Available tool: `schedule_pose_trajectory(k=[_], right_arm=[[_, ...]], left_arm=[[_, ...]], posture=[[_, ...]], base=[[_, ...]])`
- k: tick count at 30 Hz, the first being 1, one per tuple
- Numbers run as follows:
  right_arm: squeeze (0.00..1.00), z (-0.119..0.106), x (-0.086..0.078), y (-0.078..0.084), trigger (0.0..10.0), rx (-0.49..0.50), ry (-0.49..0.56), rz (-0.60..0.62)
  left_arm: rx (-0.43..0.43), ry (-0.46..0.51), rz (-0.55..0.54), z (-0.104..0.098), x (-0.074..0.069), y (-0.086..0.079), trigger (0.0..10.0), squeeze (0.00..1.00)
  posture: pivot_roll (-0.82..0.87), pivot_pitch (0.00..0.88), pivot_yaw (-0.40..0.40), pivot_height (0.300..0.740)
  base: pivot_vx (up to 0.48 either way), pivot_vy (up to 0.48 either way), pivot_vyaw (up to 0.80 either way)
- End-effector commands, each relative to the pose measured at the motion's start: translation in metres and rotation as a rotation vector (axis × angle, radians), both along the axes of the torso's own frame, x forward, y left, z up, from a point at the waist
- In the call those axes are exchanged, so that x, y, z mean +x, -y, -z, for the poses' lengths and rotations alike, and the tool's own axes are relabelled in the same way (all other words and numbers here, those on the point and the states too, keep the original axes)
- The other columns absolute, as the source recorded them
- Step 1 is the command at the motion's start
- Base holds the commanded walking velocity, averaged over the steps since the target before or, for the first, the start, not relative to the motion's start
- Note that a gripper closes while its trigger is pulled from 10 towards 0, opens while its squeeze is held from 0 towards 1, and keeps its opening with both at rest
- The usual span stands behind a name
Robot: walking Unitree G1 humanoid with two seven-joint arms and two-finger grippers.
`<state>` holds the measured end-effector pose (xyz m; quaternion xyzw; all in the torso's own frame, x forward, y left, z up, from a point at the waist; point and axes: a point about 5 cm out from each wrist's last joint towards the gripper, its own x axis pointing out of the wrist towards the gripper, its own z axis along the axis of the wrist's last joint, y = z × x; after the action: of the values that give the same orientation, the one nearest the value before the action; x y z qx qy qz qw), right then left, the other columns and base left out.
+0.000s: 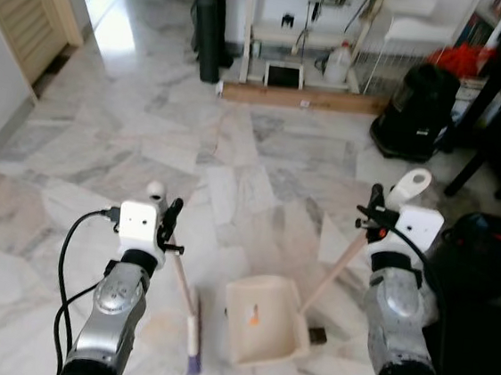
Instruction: Sweep floor
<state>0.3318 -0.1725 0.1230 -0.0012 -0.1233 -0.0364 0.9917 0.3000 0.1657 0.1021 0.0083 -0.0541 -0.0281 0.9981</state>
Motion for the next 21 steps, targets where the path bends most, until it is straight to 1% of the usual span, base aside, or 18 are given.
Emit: schedule_pose_trajectory(k=[1,5,14,21], right_arm=[[0.0,-0.0102,0.0007,0.0022,10.0,0.029,0.052,0.011],[0.0,-0.0097,0.0009,0.0022,10.0,0.028,0.049,0.011],[0.0,-0.01,0.0014,0.0027,10.0,0.026,0.048,0.013],[0.0,-0.0097,0.0016,0.0029,10.0,0.026,0.046,0.013]], left_arm=[[0.02,0.049,0.0,-0.0108,0.0027,0.0007,10.0,0.0],[0.019,0.045,0.002,-0.0101,0.0027,0.0011,10.0,0.0],[0.011,0.046,-0.002,-0.0102,0.003,0.0009,10.0,0.0],[0.032,0.042,0.003,-0.0099,0.0029,0.0018,10.0,0.0]], posture=[[0.04,0.117,0.012,0.74],[0.04,0.12,0.011,0.74],[0.04,0.126,0.01,0.74],[0.04,0.128,0.009,0.74]], base=[[0.345,0.0,0.0],[0.301,0.0,0.0],[0.0,0.0,0.0],[0.0,0.0,0.0]])
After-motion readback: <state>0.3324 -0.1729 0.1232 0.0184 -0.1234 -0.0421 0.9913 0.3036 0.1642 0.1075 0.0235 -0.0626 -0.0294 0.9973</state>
